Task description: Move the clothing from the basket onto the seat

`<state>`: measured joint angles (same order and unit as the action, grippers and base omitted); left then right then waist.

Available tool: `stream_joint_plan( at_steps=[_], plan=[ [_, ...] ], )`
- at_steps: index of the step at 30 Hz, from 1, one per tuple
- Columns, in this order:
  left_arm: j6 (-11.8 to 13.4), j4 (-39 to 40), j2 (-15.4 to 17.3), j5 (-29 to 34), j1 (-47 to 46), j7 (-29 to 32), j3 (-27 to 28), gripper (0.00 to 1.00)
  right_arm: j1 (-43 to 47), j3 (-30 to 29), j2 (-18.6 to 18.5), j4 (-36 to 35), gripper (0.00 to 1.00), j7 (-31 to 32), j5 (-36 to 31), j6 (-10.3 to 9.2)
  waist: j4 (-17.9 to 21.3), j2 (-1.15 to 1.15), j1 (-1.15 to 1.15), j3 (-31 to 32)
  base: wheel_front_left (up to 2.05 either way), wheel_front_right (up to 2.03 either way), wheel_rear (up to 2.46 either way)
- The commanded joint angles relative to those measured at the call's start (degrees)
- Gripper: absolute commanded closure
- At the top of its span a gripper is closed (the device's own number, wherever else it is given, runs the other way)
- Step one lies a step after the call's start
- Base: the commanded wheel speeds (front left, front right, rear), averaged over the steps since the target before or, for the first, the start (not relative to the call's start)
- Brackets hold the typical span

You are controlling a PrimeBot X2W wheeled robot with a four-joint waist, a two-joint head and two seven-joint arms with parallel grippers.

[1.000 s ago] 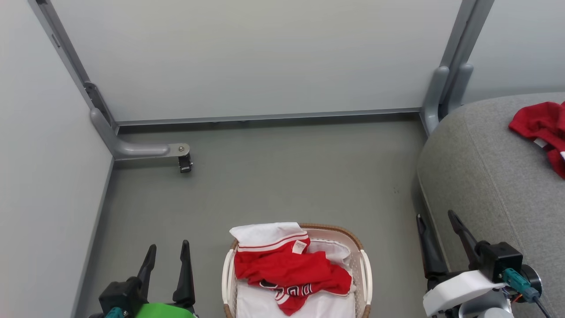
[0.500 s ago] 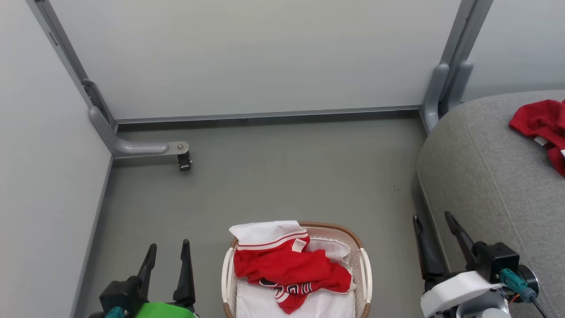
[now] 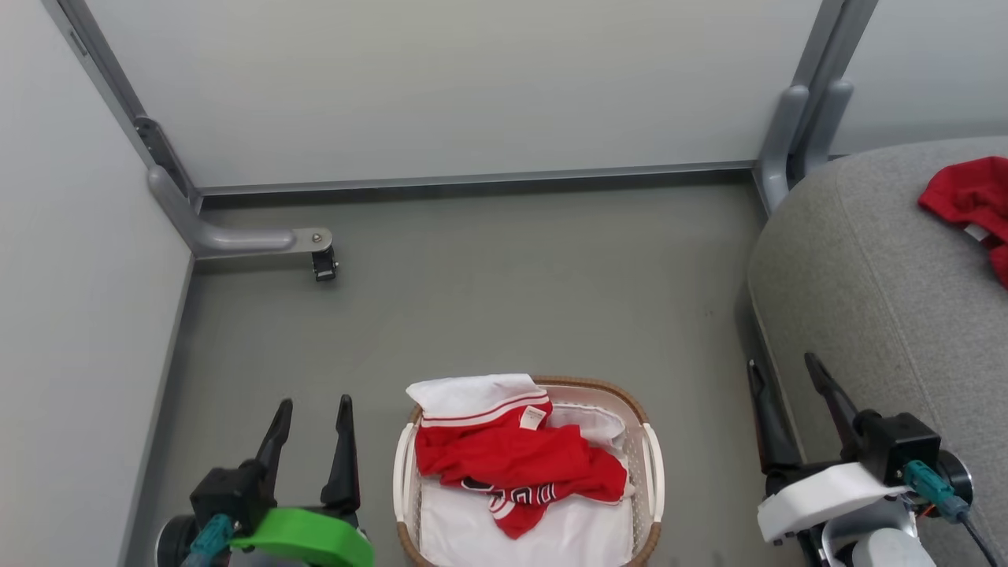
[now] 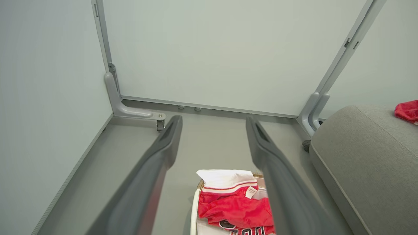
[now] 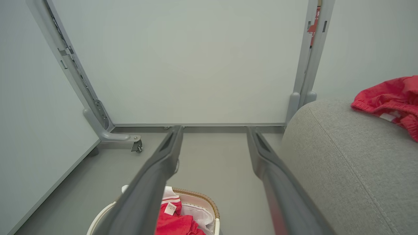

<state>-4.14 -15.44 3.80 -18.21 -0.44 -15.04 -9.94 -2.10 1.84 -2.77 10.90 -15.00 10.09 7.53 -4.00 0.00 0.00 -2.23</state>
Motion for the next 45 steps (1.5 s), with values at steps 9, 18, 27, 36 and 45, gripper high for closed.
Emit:
stream_joint_plan(
  at_steps=[9,18,27,36,45],
  plan=[
    [-1.8,-3.1,-0.2,3.5,-12.6,0.0,-4.9,0.00,-6.9,-4.0,-0.2,-3.4,0.00,-0.3,-3.7,-0.08,2.0,0.00,0.00,-11.1,0.00,0.00,0.00],
    [-2.8,-14.0,-0.1,7.4,-25.4,1.5,-11.9,0.00,-13.3,-5.0,-0.2,-6.9,0.00,-0.3,-5.1,-0.08,5.9,0.00,0.00,-24.4,0.00,0.00,0.00],
    [-3.1,-29.0,1.2,14.8,-36.5,2.7,-20.1,0.00,-17.9,-3.3,-0.2,-10.1,0.00,-0.3,-3.1,-0.08,10.7,0.00,0.00,-35.1,0.00,0.00,0.00],
    [-3.2,-41.6,3.7,20.4,-42.2,7.7,-26.9,0.00,-22.3,-0.7,-0.2,-11.1,0.00,-0.3,-0.1,-0.08,15.3,0.00,0.00,-42.6,0.00,0.00,0.00],
    [-1.6,-47.8,6.1,22.3,-47.0,9.5,-28.7,0.00,-24.9,1.6,-0.2,-11.5,0.00,-0.3,2.2,-0.08,18.5,0.00,0.00,-47.1,0.00,0.00,0.00]
  ],
)
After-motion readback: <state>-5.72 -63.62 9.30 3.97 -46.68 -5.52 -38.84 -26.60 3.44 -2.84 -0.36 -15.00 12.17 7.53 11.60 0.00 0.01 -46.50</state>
